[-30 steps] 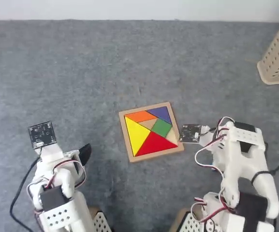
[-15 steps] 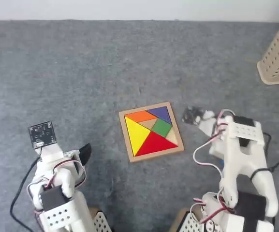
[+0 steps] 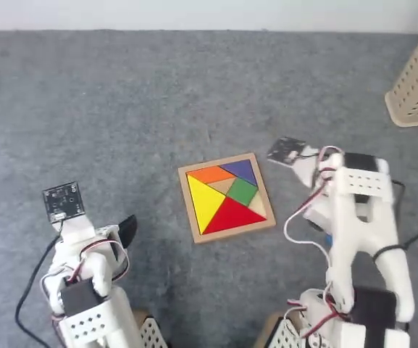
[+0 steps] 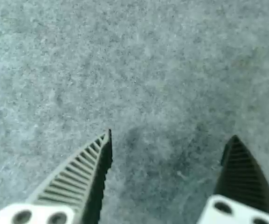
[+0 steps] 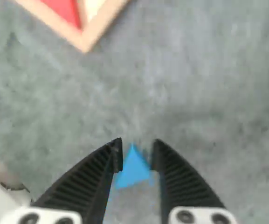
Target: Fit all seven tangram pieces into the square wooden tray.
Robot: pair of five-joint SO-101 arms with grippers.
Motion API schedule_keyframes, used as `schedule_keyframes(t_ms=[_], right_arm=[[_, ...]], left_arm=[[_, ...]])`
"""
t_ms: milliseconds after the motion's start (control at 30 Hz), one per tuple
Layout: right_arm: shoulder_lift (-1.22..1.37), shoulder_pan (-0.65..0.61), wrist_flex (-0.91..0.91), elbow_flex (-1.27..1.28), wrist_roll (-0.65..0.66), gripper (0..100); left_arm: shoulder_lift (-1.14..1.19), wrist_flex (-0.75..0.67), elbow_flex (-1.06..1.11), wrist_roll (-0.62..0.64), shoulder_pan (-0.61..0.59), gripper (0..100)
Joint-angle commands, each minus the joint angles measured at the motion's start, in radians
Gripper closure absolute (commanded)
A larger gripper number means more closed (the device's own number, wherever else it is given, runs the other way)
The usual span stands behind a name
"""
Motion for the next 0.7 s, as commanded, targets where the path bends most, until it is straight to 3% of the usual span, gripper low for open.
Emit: schedule_keyframes(t_ms=[0, 267, 433, 667], right_arm=[[-0.028, 0.122, 0.096, -0.060, 0.095, 80.3], [-0.021, 0.133, 0.174, -0.037, 0.267, 79.4], [-0.047, 0.179, 0.171, 0.012, 0.262, 79.6], [-0.133, 0.305, 0.087, 0.074, 0.114, 79.7]], left_arm=[[-0.012, -0.002, -0.013, -0.002, 0.002, 65], [-0.012, -0.002, -0.013, -0.002, 0.002, 65], [-0.012, -0.002, -0.013, -0.002, 0.002, 65], [-0.012, -0.002, -0.013, -0.002, 0.002, 65]])
